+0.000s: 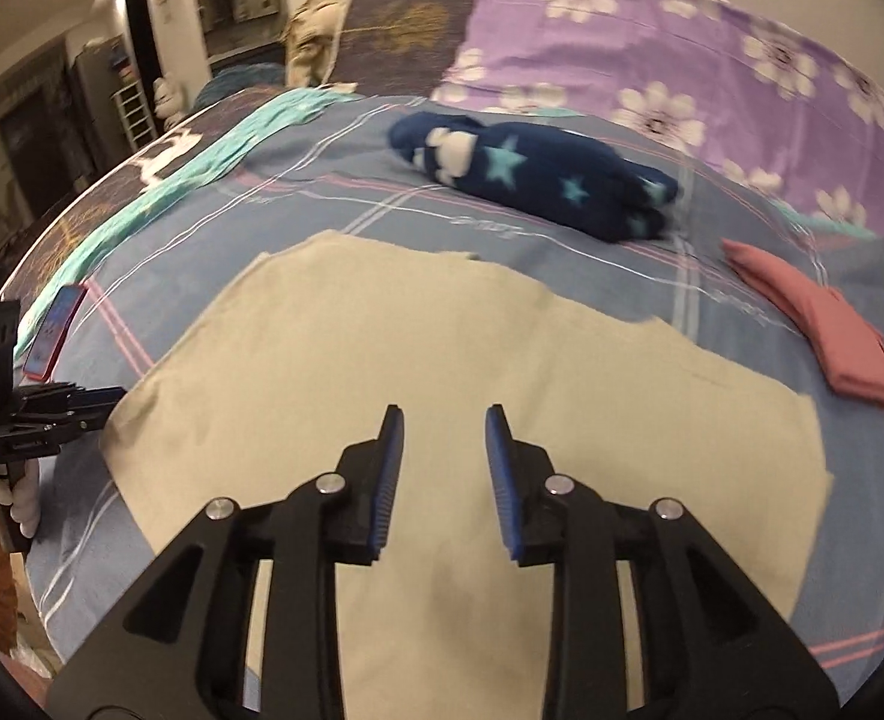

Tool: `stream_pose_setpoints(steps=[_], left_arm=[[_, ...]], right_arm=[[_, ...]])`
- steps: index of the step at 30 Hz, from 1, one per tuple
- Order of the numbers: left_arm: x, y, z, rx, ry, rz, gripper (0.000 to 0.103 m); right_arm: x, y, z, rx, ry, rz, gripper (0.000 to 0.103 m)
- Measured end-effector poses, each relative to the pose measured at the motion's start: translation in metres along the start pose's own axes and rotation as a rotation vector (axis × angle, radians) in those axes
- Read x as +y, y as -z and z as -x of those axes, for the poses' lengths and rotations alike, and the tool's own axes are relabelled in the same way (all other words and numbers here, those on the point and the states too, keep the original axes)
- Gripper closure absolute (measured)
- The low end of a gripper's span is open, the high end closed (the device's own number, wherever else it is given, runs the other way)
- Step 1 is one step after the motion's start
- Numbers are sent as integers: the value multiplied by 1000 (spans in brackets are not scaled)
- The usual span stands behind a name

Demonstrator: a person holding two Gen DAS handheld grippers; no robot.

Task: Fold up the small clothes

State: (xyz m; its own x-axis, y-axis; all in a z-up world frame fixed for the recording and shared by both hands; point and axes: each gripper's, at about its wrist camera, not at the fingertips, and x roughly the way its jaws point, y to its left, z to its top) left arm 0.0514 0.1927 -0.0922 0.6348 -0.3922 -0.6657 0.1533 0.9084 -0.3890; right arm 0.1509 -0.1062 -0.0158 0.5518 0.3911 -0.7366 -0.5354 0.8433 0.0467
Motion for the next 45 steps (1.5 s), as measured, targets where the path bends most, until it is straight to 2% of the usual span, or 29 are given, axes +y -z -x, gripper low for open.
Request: stream_pose_setpoints(steps=[6,11,15,18,20,22,25,27,28,29,30,31,33,34,37,38,39,40,41,45], left_arm=[[-8,-1,-13,26,83,-16,63],[-10,5,-9,30,86,-6,60],[-5,9,-7,44,106,50,60],[-2,10,-9,47,135,82,65],[3,11,-14,60,185,125,77],[6,12,-18,64,200,155,84],[7,12,-20,62,208,173,89],[8,12,-20,61,217,181,98],[9,13,-19,56,221,186,100],[9,13,-16,45,222,186,101],[7,14,-10,23,223,177,102],[5,14,-3,0,229,168,102],[1,15,7,-17,235,148,102],[0,15,9,-9,210,133,102],[4,21,-1,43,133,128,101],[7,25,-4,61,117,132,101],[10,26,-4,57,133,151,101],[12,27,0,53,138,161,101],[13,27,3,44,130,162,100],[21,27,24,-15,75,164,100]], right_arm=[[33,-15,-27,54,-16,47,73],[53,-41,-56,82,-30,56,68],[76,-69,-83,100,-52,73,65],[93,-87,-103,111,-54,84,56],[107,-100,-121,125,-47,93,53],[122,-110,-140,150,-53,94,51],[140,-116,-169,207,-5,107,47],[147,-115,-186,250,20,110,44],[151,-114,-194,259,48,123,51],[151,-114,-196,241,59,125,81],[150,-117,-193,215,48,110,91],[144,-122,-186,181,-34,48,99],[134,-128,-174,115,-108,-14,100],[131,-129,-172,97,-127,-24,100],[122,-124,-189,148,-212,-59,99],[118,-123,-192,158,-231,-83,92],[112,-121,-193,160,-239,-114,90],[104,-119,-190,150,-266,-159,81],[99,-119,-185,137,-286,-185,78],[83,-121,-145,57,-280,-182,75]])
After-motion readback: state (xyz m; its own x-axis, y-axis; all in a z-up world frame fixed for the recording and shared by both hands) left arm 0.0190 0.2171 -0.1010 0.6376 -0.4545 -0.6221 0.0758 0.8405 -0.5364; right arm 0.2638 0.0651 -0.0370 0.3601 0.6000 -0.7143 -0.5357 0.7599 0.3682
